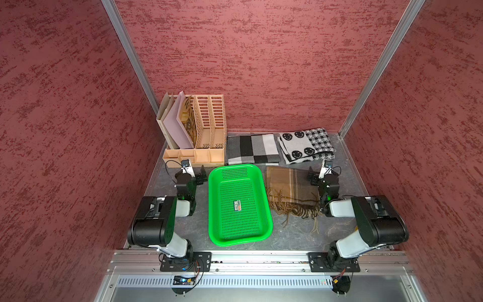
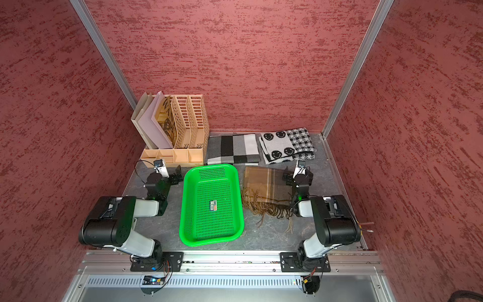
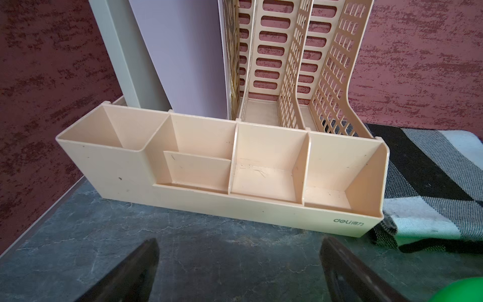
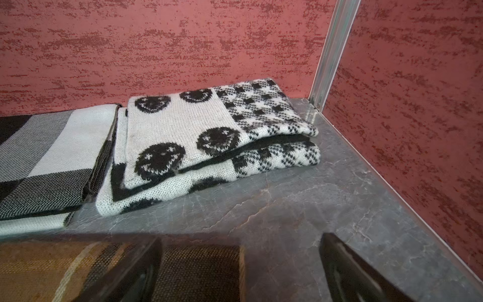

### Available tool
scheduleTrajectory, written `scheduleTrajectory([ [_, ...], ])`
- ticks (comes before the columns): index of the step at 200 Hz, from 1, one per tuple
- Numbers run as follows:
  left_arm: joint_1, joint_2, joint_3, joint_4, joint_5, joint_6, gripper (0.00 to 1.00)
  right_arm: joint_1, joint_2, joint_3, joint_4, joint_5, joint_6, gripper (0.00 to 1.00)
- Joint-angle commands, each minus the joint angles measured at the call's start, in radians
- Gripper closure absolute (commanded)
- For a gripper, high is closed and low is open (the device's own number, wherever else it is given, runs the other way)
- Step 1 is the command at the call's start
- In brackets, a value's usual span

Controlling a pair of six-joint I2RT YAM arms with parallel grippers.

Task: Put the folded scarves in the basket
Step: Adjust the basket at the center of the board.

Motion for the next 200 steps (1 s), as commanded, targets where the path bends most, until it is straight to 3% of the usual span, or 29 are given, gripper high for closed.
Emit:
scheduleTrajectory([
  [1,-0.002,-0.008,0.003,-0.005,0.011,-0.002,0.0,-0.006,-0.009,0.005,0.008,-0.018,0.008,0.02],
  [154,-0.005,-0.013,-0.002,0.005,-0.015,-0.006,0.0,-0.006,-0.033,-0.012,0.015,0.002,0.015,0.02],
  [170,-0.026,-0.061,-0.015,-0.008,-0.045,0.013,0.0,-0.001,-0.038,-0.033,0.054,0.003,0.005,0.02],
  [181,-0.08,-0.112,-0.025,-0.021,-0.147,0.052,0.0,0.008,-0.046,-0.056,0.085,0.004,-0.005,0.02],
  [200,-0.146,-0.247,0.001,-0.147,-0.177,0.122,0.0,0.025,-0.053,-0.082,0.14,0.007,-0.026,0.02],
])
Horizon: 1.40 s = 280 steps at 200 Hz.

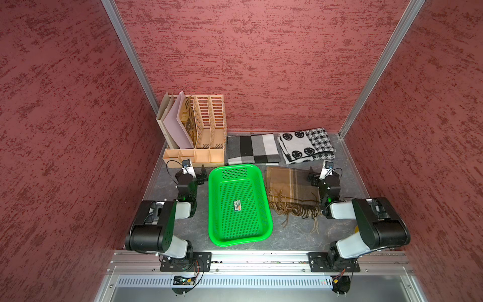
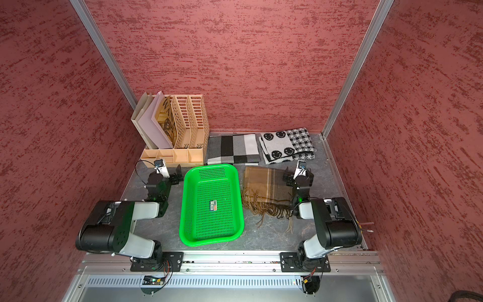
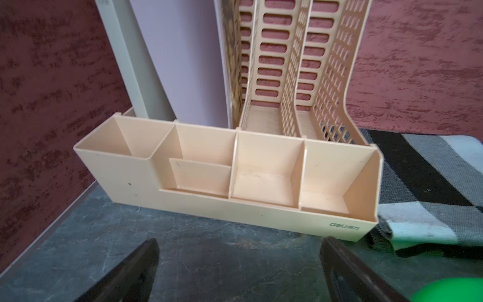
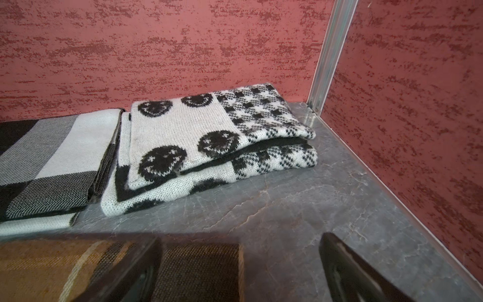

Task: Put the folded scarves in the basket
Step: Adjust the basket at the center of the board.

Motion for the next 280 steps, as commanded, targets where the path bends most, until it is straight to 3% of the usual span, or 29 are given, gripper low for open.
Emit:
scheduleTrajectory([
  [1,-0.072,-0.146,0.016,-0.092,-0.086,0.095,0.0,0.019,-0.026,-0.037,0.091,0.006,-0.025,0.01],
  [18,-0.098,-0.262,0.032,-0.119,-0.077,0.139,0.0,0.054,-0.147,-0.02,-0.021,0.073,-0.049,0.02],
  [45,-0.132,-0.454,0.176,-0.392,-0.077,0.155,0.0,0.087,-0.478,0.039,-0.246,0.06,-0.032,0.02],
  [56,-0.164,-0.517,0.233,-0.482,-0.099,0.122,0.0,0.095,-0.612,0.149,-0.474,0.056,0.055,0.02],
  [65,-0.177,-0.56,0.306,-0.609,-0.08,0.007,0.0,0.093,-0.672,0.303,-0.744,0.042,0.182,0.02],
  [80,-0.152,-0.607,0.458,-0.988,0.086,-0.263,0.0,0.092,-0.694,0.458,-1.007,-0.026,0.416,0.02],
  [87,-0.124,-0.612,0.462,-1.008,0.157,-0.372,0.0,0.084,-0.697,0.479,-1.044,-0.082,0.509,0.02],
  [98,-0.04,-0.585,0.48,-1.022,0.37,-0.455,0.0,0.075,-0.679,0.491,-1.033,-0.238,0.55,0.01],
  [106,-0.008,-0.524,0.548,-1.145,0.436,-0.482,0.0,0.076,-0.638,0.535,-1.093,-0.323,0.578,0.01],
  [116,-0.014,-0.443,0.652,-1.347,0.414,-0.443,0.0,0.098,-0.561,0.628,-1.266,-0.353,0.605,0.02],
  [127,-0.054,-0.382,0.731,-1.541,0.275,-0.43,0.01,0.138,-0.472,0.716,-1.465,-0.333,0.596,0.03],
  [134,-0.078,-0.361,0.749,-1.622,0.182,-0.435,0.03,0.166,-0.423,0.764,-1.565,-0.308,0.575,0.08],
  [145,-0.102,-0.329,0.762,-1.711,0.141,-0.417,0.08,0.222,-0.369,0.799,-1.67,-0.27,0.548,0.13],
  [169,-0.159,-0.287,0.721,-1.758,0.085,-0.391,0.09,0.331,-0.319,0.787,-1.716,-0.264,0.537,0.19],
  [205,-0.167,-0.197,0.65,-1.744,0.108,-0.418,0.21,0.482,-0.245,0.773,-1.7,-0.241,0.562,0.24],
  [280,-0.198,-0.024,0.606,-1.62,0.109,-0.478,0.52,0.564,-0.175,0.778,-1.668,-0.233,0.578,0.27],
])
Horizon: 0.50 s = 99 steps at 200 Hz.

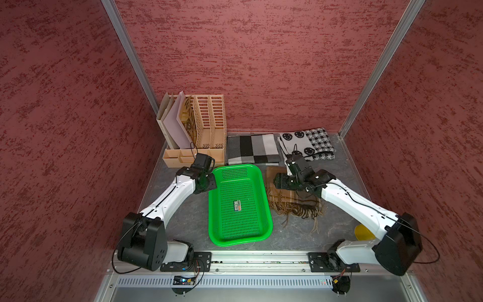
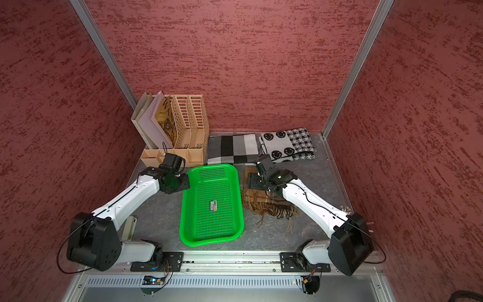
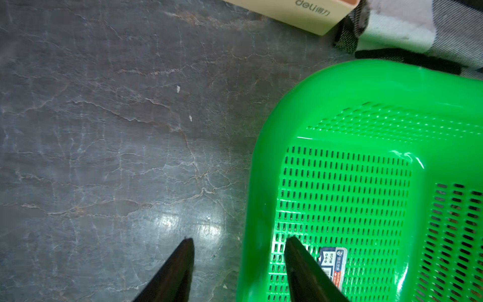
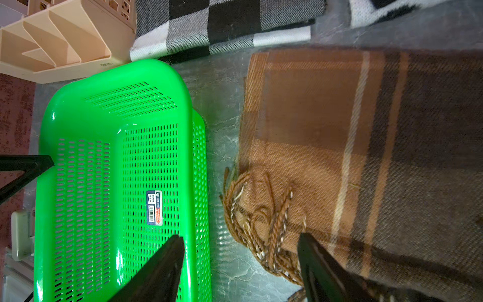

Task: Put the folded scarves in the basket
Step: Adjust the basket at the center of the board.

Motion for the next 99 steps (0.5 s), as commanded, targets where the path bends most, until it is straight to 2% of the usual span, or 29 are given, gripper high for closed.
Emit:
scheduleTrajectory([
  [1,-0.012,0.023,-0.032,0.06,-0.013,-0.033,0.53,0.018,0.001,0.019,-0.003,0.012,0.014,0.27],
  [30,-0.013,0.014,-0.063,0.074,-0.059,-0.076,0.85,0.028,0.016,0.015,0.0,0.012,0.021,0.28],
  [53,0.005,-0.015,-0.083,0.047,-0.115,-0.106,1.0,0.044,0.025,0.017,0.002,0.014,0.031,0.28],
  [74,0.057,-0.082,-0.124,0.022,-0.137,-0.155,1.0,0.065,0.029,0.024,0.0,0.019,0.05,0.28],
  [99,0.15,-0.224,-0.209,-0.011,-0.154,-0.25,1.0,0.106,0.032,0.042,-0.015,0.026,0.093,0.27],
])
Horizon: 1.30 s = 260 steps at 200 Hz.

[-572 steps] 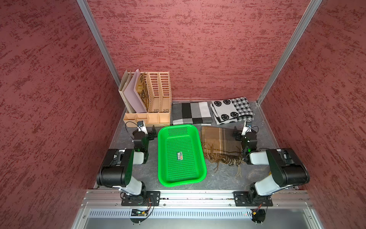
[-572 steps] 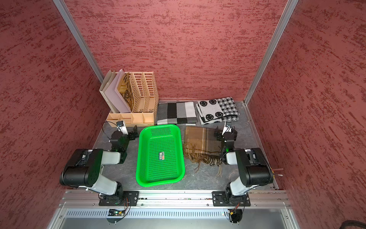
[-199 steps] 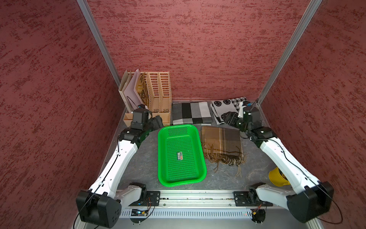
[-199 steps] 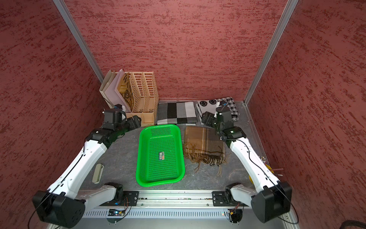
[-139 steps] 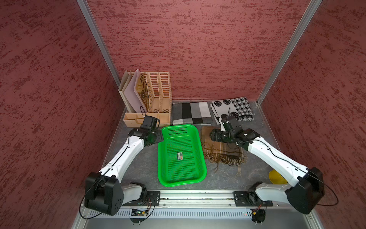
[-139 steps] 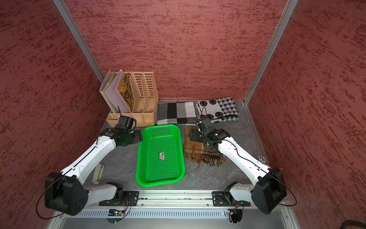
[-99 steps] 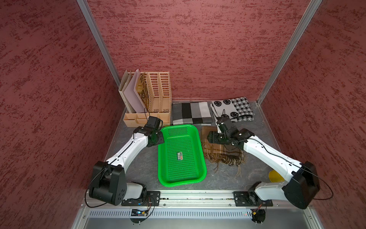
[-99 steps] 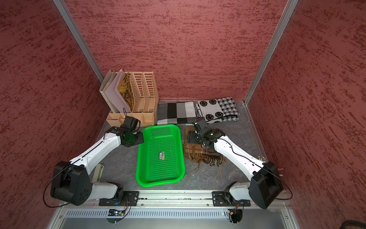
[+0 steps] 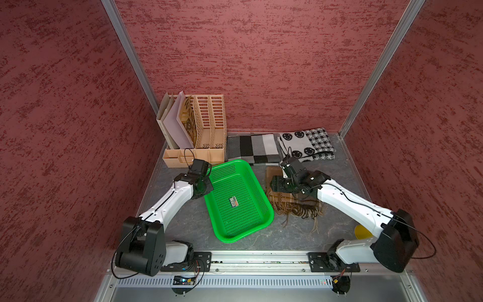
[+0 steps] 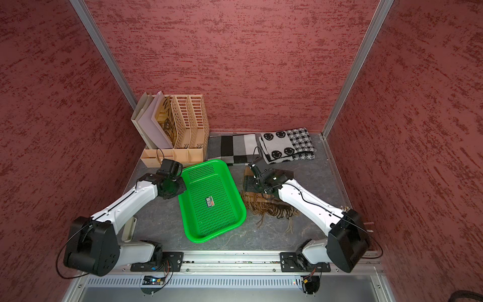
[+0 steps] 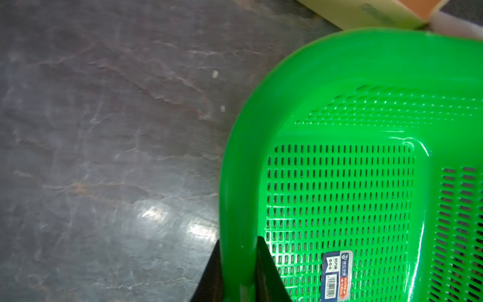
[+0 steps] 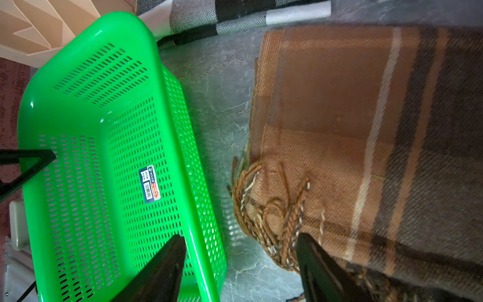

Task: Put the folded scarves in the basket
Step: Adjust the basket at the center of the board.

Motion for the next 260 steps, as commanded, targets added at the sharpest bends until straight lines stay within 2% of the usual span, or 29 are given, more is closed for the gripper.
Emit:
scheduleTrajectory([
  [1,0.078,-0.123,-0.069,-0.067,-0.114,-0.109,1.0,0.043,0.002,0.039,-0.015,0.024,0.051,0.27],
  [32,0.156,-0.358,-0.193,-0.116,-0.104,-0.283,1.0,0.133,-0.006,0.043,-0.043,0.056,0.158,0.17],
  [76,0.159,-0.578,-0.278,-0.257,-0.092,-0.597,1.0,0.22,0.008,-0.028,0.026,0.044,0.312,0.18],
  [107,0.105,-0.658,-0.277,-0.367,-0.164,-0.745,1.0,0.221,0.013,-0.053,0.107,0.006,0.347,0.19],
  [129,0.065,-0.67,-0.274,-0.393,-0.148,-0.815,1.0,0.221,0.042,-0.049,0.115,-0.008,0.341,0.19],
  [168,-0.121,-0.679,-0.272,-0.445,-0.209,-0.995,1.0,0.215,0.012,-0.06,0.07,0.076,0.322,0.19],
  [179,-0.17,-0.683,-0.271,-0.466,-0.227,-1.047,0.86,0.205,0.003,-0.053,0.049,0.099,0.306,0.18],
  [191,-0.207,-0.69,-0.268,-0.478,-0.251,-1.081,0.75,0.187,-0.012,-0.049,0.031,0.115,0.291,0.17],
  [205,-0.242,-0.703,-0.262,-0.499,-0.276,-1.121,0.44,0.156,-0.034,-0.049,0.013,0.123,0.268,0.17],
  [210,-0.249,-0.705,-0.256,-0.503,-0.285,-1.125,0.36,0.144,-0.043,-0.047,0.009,0.124,0.258,0.17],
  [219,-0.26,-0.708,-0.242,-0.51,-0.299,-1.127,0.32,0.118,-0.056,-0.044,-0.006,0.128,0.239,0.16],
  [260,-0.332,-0.659,-0.106,-0.547,-0.391,-1.095,0.29,-0.054,-0.12,-0.025,-0.076,0.123,0.131,0.17],
])
